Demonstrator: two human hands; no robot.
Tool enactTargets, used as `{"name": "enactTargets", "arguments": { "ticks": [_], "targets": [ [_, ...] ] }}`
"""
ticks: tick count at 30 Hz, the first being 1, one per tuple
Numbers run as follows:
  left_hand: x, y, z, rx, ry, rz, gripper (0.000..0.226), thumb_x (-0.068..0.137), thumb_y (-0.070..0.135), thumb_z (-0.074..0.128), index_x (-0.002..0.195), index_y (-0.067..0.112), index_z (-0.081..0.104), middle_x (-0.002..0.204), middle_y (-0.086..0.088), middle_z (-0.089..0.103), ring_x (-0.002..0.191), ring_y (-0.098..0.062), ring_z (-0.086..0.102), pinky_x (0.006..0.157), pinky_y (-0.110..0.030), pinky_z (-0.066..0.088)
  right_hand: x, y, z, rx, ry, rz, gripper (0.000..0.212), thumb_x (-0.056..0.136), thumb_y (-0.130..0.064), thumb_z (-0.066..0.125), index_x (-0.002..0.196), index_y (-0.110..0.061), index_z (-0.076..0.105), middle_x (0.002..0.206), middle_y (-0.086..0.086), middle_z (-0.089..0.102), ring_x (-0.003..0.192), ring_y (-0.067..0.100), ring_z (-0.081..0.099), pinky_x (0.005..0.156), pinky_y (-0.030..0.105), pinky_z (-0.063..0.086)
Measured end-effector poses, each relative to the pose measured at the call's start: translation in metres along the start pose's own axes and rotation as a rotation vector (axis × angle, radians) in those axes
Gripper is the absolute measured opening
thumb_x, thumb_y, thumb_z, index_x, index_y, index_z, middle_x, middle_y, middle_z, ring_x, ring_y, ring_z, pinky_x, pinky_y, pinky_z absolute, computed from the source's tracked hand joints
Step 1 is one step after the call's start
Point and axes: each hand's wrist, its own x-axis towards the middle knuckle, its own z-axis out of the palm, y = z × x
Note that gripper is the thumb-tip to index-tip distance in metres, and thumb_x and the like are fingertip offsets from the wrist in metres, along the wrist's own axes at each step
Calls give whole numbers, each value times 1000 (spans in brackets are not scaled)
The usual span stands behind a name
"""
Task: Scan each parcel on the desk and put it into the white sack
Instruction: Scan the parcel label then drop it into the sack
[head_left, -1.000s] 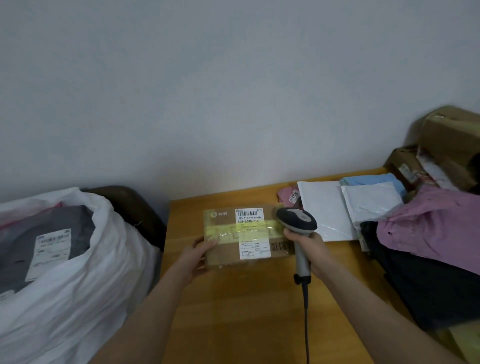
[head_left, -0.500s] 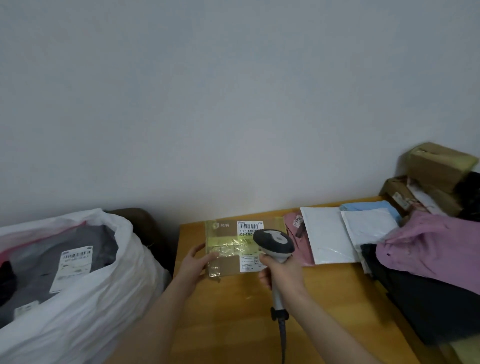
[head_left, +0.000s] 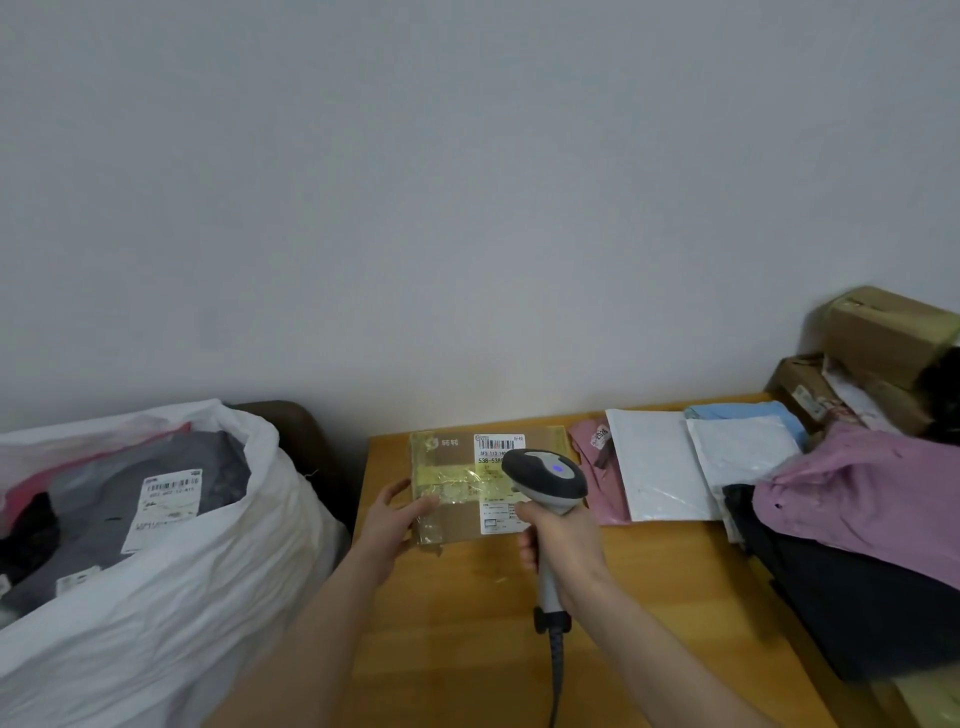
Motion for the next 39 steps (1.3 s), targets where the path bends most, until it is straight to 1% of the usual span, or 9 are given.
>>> {"name": "enactTargets", "arguments": {
  "ticks": [8, 11, 14, 20, 27, 31, 33, 35, 39],
  "targets": [
    [-15, 8, -3, 32, 106, 51, 65, 77, 23, 77, 134, 23, 45, 120, -6, 55, 101, -24, 57, 71, -40, 57, 6, -9, -4, -6, -45, -57, 10, 87, -11, 67, 81, -4, 63, 62, 9, 64, 51, 16, 57, 52, 26, 49],
    [-22, 32, -21, 39, 158, 81, 72, 74, 32, 79, 137, 23, 45, 123, -7, 58, 106, -27, 59, 85, -49, 55, 17, -28, 6, 15, -51, -108, 11, 86, -15, 70, 89, -7, 64, 78, 8, 70, 62, 16, 61, 57, 27, 50],
    [-34, 71, -54, 2, 209, 144, 66, 78, 33, 76, 135, 21, 45, 119, -6, 61, 105, -25, 61, 80, -43, 57, 25, -54, 33, 39, -57, -171, 17, 84, -14, 72, 96, -10, 61, 91, 6, 67, 83, 19, 62, 71, 35, 57],
    [-58, 133, -157, -46, 413, 237, 53, 82, 35, 71, 129, 23, 51, 109, -7, 62, 93, -24, 62, 78, -40, 55, 30, -79, 126, 0, -188, -212, 19, 82, -19, 75, 88, -20, 57, 90, -1, 59, 100, 26, 57, 96, 52, 50],
    [-67, 155, -319, -21, 628, 197, 52, 82, 42, 70, 128, 25, 53, 113, -5, 61, 97, -22, 57, 87, -44, 51, 25, -57, 262, -104, -245, -114, 31, 80, -28, 75, 95, -6, 58, 82, 12, 60, 80, 30, 59, 83, 47, 53],
    [-61, 150, -393, 69, 604, -15, 46, 82, 44, 70, 116, 18, 55, 101, -9, 62, 91, -26, 60, 69, -39, 52, 34, -28, 312, -194, -215, -81, 27, 82, -29, 74, 82, -7, 57, 85, 12, 61, 91, 33, 59, 82, 45, 49],
    [-49, 141, -407, 135, 533, -122, 45, 82, 42, 71, 113, 15, 53, 101, -13, 63, 87, -29, 61, 62, -39, 53, 39, -13, 327, -224, -168, -38, 39, 81, -31, 75, 101, -2, 60, 102, 14, 63, 102, 34, 59, 91, 44, 50],
    [-26, 129, -406, 314, 489, -112, 48, 84, 35, 70, 123, 13, 52, 116, -15, 62, 98, -32, 61, 75, -43, 55, 44, 0, 337, -243, -141, 21, 48, 78, -28, 79, 110, 2, 61, 105, 17, 65, 100, 36, 63, 92, 49, 52],
    [20, 117, -369, 1218, 439, 214, 66, 86, 32, 64, 146, 27, 35, 149, -9, 36, 136, -28, 34, 104, -39, 37, 50, 6, 345, -314, -47, 79, 36, 78, -6, 76, 107, 7, 59, 99, 21, 63, 89, 35, 62, 84, 44, 54]
  ]
}}
